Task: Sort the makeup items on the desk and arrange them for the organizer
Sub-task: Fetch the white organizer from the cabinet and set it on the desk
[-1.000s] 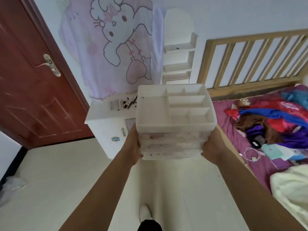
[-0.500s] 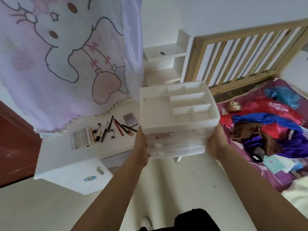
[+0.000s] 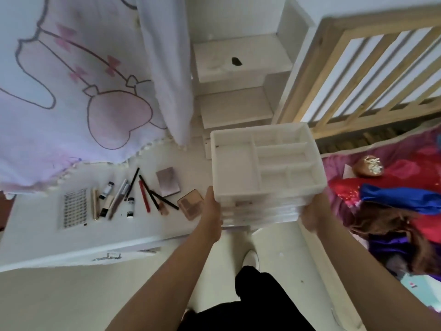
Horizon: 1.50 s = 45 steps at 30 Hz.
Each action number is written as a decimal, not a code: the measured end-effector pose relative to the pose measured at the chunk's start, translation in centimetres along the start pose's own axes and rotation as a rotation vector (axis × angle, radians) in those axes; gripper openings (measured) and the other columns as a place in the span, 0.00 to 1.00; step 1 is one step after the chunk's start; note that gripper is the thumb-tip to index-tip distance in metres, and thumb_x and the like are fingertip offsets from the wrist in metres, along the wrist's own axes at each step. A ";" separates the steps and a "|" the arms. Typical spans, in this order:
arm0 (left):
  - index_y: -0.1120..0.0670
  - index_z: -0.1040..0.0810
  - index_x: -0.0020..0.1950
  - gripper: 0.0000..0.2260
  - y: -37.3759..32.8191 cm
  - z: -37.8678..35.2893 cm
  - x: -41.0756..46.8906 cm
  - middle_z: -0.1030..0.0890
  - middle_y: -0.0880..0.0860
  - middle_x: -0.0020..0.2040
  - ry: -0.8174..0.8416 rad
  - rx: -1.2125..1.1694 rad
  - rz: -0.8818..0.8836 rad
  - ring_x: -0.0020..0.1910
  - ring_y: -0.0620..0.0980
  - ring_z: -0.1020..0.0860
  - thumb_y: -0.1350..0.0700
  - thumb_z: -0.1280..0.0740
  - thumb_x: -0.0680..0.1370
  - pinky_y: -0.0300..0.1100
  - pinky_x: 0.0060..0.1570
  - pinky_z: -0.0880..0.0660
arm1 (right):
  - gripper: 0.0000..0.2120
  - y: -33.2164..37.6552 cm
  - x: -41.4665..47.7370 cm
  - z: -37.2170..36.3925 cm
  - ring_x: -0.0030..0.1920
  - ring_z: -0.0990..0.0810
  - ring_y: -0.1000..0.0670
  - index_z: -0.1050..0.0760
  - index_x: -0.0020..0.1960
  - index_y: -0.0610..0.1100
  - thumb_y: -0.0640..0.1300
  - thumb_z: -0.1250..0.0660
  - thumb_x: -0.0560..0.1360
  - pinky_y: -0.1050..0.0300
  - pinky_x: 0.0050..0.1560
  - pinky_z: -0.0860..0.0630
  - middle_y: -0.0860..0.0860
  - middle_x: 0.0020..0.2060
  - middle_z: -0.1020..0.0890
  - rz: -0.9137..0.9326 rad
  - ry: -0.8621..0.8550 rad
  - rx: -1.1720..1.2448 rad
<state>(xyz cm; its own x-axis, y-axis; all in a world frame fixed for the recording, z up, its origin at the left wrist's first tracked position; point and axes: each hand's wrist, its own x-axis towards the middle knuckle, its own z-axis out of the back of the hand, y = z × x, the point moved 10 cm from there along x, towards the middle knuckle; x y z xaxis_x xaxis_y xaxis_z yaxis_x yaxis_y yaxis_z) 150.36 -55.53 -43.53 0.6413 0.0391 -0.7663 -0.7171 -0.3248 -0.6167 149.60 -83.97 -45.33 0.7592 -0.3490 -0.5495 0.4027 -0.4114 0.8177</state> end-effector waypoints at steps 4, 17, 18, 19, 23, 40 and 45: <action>0.47 0.29 0.40 0.10 -1.0 -0.7 3.1 0.25 0.44 0.33 -0.130 0.031 -0.074 0.31 0.43 0.30 0.48 0.42 0.80 0.42 0.36 0.38 | 0.21 -0.5 4.6 -0.9 0.27 0.22 0.66 0.32 0.46 0.51 0.25 0.47 0.81 0.73 0.27 0.27 0.60 0.28 0.20 -0.049 -0.012 -0.077; 0.45 0.26 0.39 0.14 -0.3 1.3 8.7 0.23 0.37 0.25 -0.305 -0.178 -0.040 0.39 0.45 0.28 0.54 0.41 0.83 0.43 0.46 0.31 | 0.14 -1.8 10.5 -3.6 0.44 0.19 0.56 0.25 0.54 0.47 0.30 0.42 0.81 0.58 0.51 0.22 0.49 0.45 0.21 0.048 0.068 -0.137; 0.45 0.23 0.38 0.14 0.1 1.9 8.9 0.22 0.36 0.27 -0.306 -0.160 -0.020 0.41 0.46 0.26 0.51 0.40 0.83 0.44 0.50 0.30 | 0.12 -2.1 10.4 -3.5 0.45 0.19 0.57 0.26 0.56 0.47 0.33 0.44 0.83 0.57 0.54 0.22 0.50 0.46 0.20 0.037 0.071 -0.125; 0.45 0.21 0.40 0.13 0.4 2.8 9.3 0.21 0.36 0.30 -0.300 -0.116 -0.031 0.44 0.46 0.25 0.49 0.39 0.82 0.45 0.53 0.29 | 0.06 -1.8 9.9 -3.8 0.47 0.19 0.56 0.25 0.57 0.48 0.42 0.40 0.83 0.55 0.56 0.22 0.51 0.46 0.19 0.026 0.076 -0.107; 0.44 0.22 0.54 0.12 0.3 4.8 10.5 0.19 0.44 0.52 -0.194 0.114 -0.033 0.56 0.47 0.23 0.41 0.41 0.81 0.40 0.54 0.29 | 0.25 -2.2 9.4 -4.2 0.48 0.19 0.53 0.28 0.64 0.48 0.61 0.31 0.74 0.55 0.54 0.19 0.51 0.50 0.20 -0.040 0.044 -0.133; 0.43 0.26 0.63 0.17 -5.3 2.9 3.0 0.21 0.44 0.64 0.061 0.131 -0.243 0.67 0.43 0.26 0.38 0.47 0.83 0.48 0.70 0.32 | 0.20 -2.1 2.6 -6.3 0.66 0.27 0.52 0.27 0.68 0.54 0.57 0.49 0.82 0.44 0.74 0.35 0.54 0.63 0.22 0.025 -0.282 0.003; 0.49 0.36 0.77 0.23 -4.2 3.0 0.9 0.31 0.46 0.73 0.041 0.132 -0.298 0.73 0.45 0.33 0.41 0.46 0.84 0.52 0.69 0.30 | 0.27 -1.3 -2.5 -9.0 0.72 0.32 0.50 0.36 0.75 0.51 0.57 0.42 0.78 0.44 0.74 0.34 0.53 0.72 0.31 0.095 -0.145 -0.030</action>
<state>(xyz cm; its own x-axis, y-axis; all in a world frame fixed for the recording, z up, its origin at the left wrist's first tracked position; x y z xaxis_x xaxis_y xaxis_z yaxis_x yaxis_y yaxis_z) 153.09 -51.35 -42.15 0.8367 0.0747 -0.5426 -0.5240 -0.1795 -0.8326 151.75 -75.00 -43.46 0.7135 -0.5040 -0.4867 0.3496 -0.3460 0.8707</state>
